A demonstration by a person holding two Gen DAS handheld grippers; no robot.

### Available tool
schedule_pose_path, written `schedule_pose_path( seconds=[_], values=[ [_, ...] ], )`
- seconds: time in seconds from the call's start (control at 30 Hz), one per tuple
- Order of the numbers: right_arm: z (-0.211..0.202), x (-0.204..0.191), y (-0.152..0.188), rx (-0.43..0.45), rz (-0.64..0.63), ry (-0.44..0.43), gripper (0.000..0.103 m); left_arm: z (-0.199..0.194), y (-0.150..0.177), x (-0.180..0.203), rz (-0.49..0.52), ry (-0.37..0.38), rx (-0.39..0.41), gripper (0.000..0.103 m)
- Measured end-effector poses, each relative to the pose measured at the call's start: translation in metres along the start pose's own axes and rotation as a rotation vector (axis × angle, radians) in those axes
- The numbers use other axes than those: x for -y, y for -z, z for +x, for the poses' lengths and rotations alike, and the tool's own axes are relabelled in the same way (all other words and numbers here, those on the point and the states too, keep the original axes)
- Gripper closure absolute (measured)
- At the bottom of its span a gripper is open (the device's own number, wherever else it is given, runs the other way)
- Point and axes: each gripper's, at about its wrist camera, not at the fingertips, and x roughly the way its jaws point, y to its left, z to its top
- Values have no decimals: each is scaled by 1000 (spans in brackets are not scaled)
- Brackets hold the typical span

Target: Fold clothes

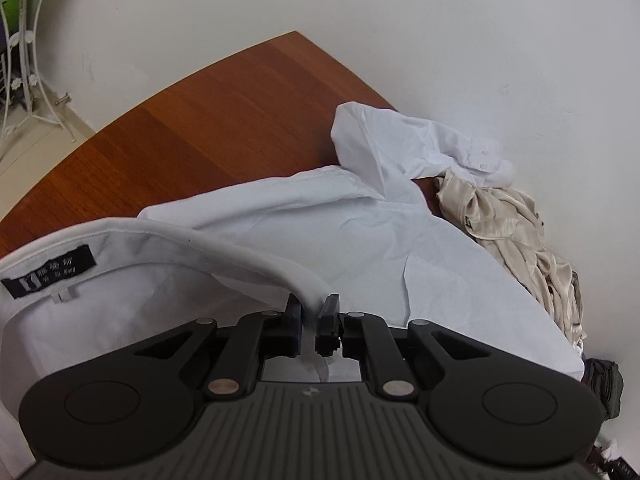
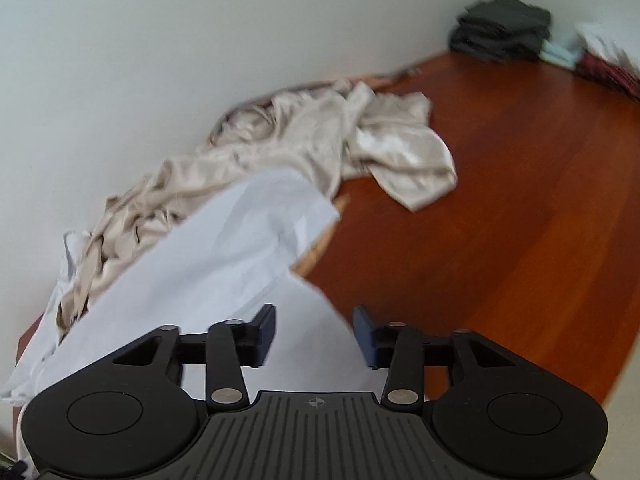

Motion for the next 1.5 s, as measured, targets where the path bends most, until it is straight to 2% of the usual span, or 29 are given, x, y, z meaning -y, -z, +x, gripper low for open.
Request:
schedule_pose_path(
  seconds=[0.13, 0.2, 0.27, 0.4, 0.53, 0.63, 0.7, 0.77, 0.8, 0.83, 0.93, 1.0, 1.07, 1.37, 1.47, 1.5],
  values=[
    [50, 9, -32, -2, -159, -17, 43, 4, 8, 1, -65, -44, -3, 87],
    [75, 11, -44, -8, -235, -38, 43, 4, 15, 1, -153, -64, 7, 71],
    [99, 14, -52, -15, -290, -65, 43, 3, 21, 4, -229, -74, 32, 66],
    [143, 20, -66, -33, -388, -129, 43, 3, 32, 17, -249, -104, 81, 53],
    [170, 29, -72, -74, -429, -234, 44, 5, 38, 21, -261, -124, 86, 50],
    [190, 35, -77, -105, -460, -312, 45, 10, 40, 20, -306, -134, 77, 50],
    [187, 28, -75, -123, -460, -370, 47, 13, 41, 22, -322, -136, 80, 50],
    [189, 29, -75, -150, -446, -417, 68, 15, 40, 25, -304, -137, 103, 52],
    [190, 30, -76, -172, -431, -439, 90, 16, 39, 25, -299, -136, 106, 59],
    [190, 30, -77, -195, -411, -455, 100, 16, 39, 26, -295, -137, 110, 70],
    [179, 28, -76, -226, -375, -466, 100, 14, 37, 23, -288, -140, 136, 89],
    [165, 27, -75, -216, -342, -465, 100, 10, 34, 20, -287, -135, 151, 91],
    [152, 26, -75, -204, -321, -450, 100, 6, 31, 18, -286, -123, 158, 92],
    [116, 20, -77, -171, -402, -347, 98, 0, 29, 6, -299, -55, 121, 91],
    [104, 18, -78, -160, -429, -312, 85, 1, 32, 4, -314, -57, 106, 88],
    [100, 18, -78, -156, -438, -300, 70, 1, 32, 4, -319, -59, 103, 83]
  ],
)
